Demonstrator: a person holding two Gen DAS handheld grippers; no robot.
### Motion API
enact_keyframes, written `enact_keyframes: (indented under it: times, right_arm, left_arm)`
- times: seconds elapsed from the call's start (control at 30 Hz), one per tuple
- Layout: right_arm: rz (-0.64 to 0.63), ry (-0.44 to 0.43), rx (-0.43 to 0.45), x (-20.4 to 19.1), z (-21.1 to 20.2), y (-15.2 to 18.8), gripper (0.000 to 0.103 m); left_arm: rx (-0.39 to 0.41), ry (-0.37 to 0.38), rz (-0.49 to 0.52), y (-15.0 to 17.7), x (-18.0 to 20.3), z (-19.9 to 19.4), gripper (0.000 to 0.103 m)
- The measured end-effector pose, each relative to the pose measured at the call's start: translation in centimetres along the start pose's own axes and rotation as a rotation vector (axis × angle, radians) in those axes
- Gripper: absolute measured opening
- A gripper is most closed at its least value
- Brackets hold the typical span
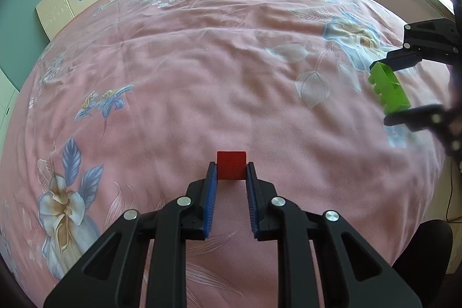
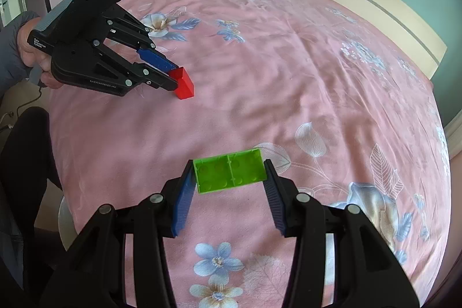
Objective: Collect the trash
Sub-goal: 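Lift the red and lime blocks and carry them over the trash bin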
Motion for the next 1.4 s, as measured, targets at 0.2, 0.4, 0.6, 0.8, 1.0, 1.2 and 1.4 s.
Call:
enact_keyframes:
  times: [0.2,0.4,0.6,0.8,1.0,1.2,1.4]
  right_arm:
    - [-0.014,0.001,0.021,-2.5,-3.3,1.1,0.047]
    - [-0.027,0.001,0.038,-4.7,-5.8,1.6,0.047]
    - [-0.044,-0.001,0.065,-7.0,-8.3,2.0,0.047]
    - [-0.069,-0.015,0.086,-9.9,-10.5,2.7,0.047]
    - [-0.092,-0.042,0.107,-13.2,-12.4,3.6,0.047]
    - [-0.109,-0.076,0.114,-16.8,-13.5,5.2,0.047]
    - [-0.137,-0.119,0.099,-20.4,-13.9,7.3,0.047]
  left_arm:
    - [0.011,0.010,0.015,2.0,1.8,-2.1,0.023]
    - [0.024,0.014,0.027,3.6,3.5,-4.1,0.023]
    - [0.032,0.028,0.049,6.0,5.6,-6.1,0.023]
    - [0.042,0.041,0.069,8.9,7.4,-7.7,0.023]
    - [0.046,0.055,0.086,12.2,8.8,-9.2,0.023]
    - [0.043,0.068,0.093,15.4,10.1,-10.1,0.023]
    - [0.036,0.091,0.103,18.6,11.6,-10.4,0.023]
Point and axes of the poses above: each gripper's, at about its wrist camera, not at the fingertips, and z roughly the way its jaws point, x to its right, y to its underside, the point moved 3 cm from there along z, roughly the way its jaws point, and after that the axes turned 13 degrees about y, right-handed, at the moved point
